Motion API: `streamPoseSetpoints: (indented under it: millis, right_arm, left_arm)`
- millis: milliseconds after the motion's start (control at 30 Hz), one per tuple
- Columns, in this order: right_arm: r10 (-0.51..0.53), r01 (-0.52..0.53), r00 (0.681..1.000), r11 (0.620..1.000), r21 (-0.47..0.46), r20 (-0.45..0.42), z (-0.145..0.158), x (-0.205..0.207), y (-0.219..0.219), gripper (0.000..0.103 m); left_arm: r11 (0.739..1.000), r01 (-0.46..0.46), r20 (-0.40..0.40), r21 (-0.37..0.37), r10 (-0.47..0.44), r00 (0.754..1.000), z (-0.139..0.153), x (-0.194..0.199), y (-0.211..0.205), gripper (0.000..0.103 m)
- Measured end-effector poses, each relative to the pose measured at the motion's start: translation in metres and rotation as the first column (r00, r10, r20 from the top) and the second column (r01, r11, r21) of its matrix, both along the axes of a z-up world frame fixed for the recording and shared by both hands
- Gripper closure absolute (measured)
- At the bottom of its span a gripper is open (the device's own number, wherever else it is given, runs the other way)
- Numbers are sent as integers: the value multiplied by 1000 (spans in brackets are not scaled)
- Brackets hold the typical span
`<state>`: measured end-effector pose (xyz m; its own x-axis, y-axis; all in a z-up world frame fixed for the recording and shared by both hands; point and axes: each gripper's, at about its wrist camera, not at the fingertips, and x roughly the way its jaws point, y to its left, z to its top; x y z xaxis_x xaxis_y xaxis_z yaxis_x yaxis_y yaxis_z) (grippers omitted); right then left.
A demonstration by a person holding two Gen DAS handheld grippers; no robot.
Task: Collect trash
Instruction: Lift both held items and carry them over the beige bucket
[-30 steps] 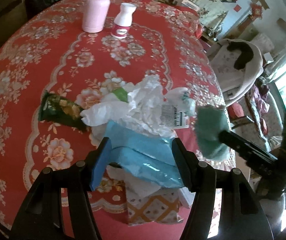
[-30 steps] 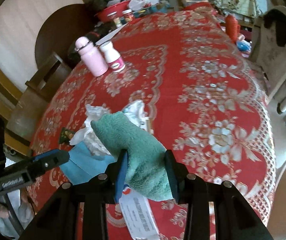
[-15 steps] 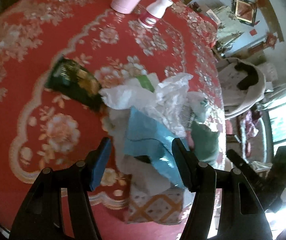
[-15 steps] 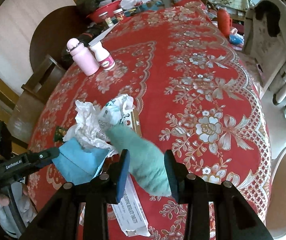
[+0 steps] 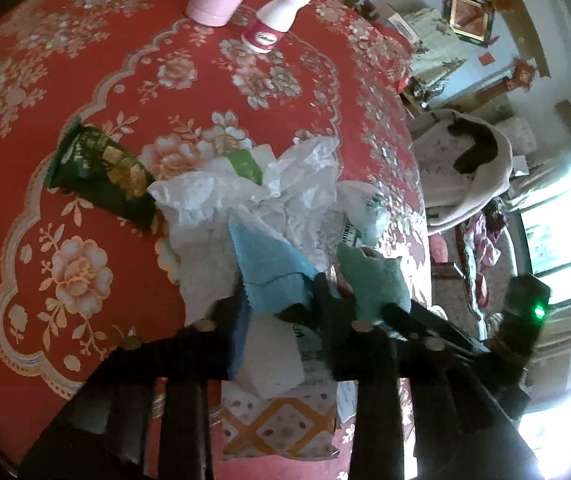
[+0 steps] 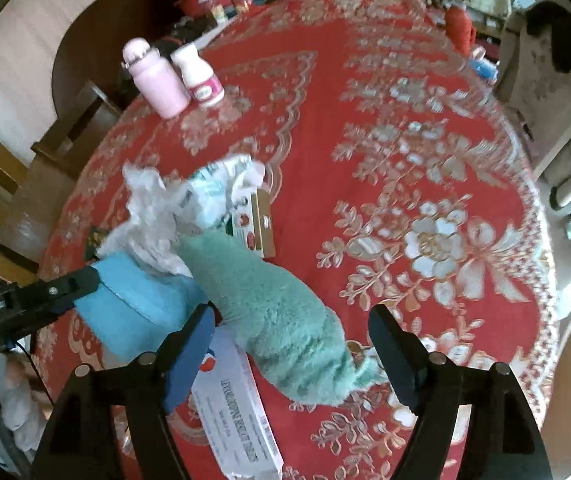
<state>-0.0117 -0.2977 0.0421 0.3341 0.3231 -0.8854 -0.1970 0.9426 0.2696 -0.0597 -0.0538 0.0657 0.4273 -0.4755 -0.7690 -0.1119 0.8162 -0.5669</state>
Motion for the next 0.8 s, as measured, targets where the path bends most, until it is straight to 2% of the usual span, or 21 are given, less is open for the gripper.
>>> streamPoseSetpoints:
  millis: [33, 67, 167, 433, 800]
  right_arm:
    - [3, -3, 1000, 1000, -4, 1, -4, 0, 1, 32]
    - [3, -3, 1000, 1000, 1, 4, -5, 0, 2, 50]
    - [-16, 16, 1000, 1000, 22, 21, 0, -5, -3, 55]
    - [-48, 44, 992, 999, 30, 115, 40, -23, -26, 56]
    - [-198, 204, 962, 979, -16, 186, 72, -58, -102, 56]
  left_arm:
    - [1000, 5, 5, 5, -5, 1000, 1, 0, -2, 86]
    - [1000, 14, 13, 7, -14, 1000, 5, -1, -4, 88]
    - [999, 40, 57, 31, -41, 998, 17, -4, -9, 92]
    - [991, 118, 162, 62, -126, 979, 63, -11, -42, 92]
    - [959, 272, 231, 83, -284, 931, 101, -16, -128, 92]
